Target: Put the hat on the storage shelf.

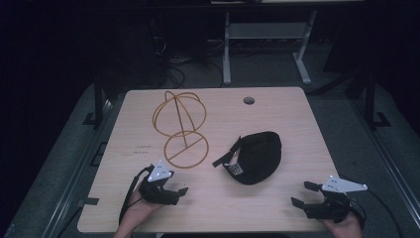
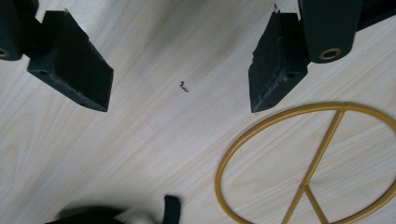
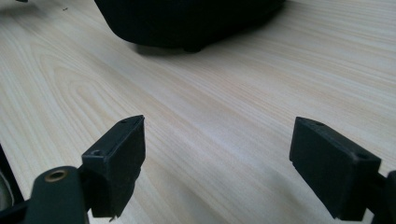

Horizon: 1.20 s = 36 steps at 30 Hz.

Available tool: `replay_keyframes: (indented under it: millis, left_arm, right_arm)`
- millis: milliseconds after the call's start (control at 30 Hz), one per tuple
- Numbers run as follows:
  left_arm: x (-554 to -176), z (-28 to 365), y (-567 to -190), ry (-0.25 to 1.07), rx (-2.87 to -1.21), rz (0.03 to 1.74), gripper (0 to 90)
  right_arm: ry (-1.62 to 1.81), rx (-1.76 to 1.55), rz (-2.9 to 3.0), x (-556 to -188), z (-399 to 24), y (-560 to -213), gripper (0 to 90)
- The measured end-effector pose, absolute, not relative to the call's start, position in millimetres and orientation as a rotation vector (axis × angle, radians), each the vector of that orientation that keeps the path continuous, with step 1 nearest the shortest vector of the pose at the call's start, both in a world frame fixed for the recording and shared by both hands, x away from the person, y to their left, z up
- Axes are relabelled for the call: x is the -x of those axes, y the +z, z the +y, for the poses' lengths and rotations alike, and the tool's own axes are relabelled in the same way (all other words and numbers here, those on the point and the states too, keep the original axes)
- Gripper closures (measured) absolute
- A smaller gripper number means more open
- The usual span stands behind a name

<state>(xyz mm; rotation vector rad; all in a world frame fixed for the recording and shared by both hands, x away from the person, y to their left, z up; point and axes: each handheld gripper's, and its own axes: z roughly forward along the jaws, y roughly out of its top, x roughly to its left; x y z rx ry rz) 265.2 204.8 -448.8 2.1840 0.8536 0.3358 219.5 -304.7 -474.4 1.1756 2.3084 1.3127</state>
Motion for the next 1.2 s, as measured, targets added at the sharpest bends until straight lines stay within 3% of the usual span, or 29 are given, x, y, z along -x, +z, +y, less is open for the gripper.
replay_keyframes:
  millis: [500,1200]
  left_arm:
    - [-260,197,-441,0.277,-2.145,0.814,18.0]
    - [-262,137,-397,0.209,-2.161,0.588,17.4]
  right_arm:
    - [1.338,-1.160,2.280,-217,-305,-472,17.5]
    - [1.366,-1.175,2.277,-218,-307,-472,14.6]
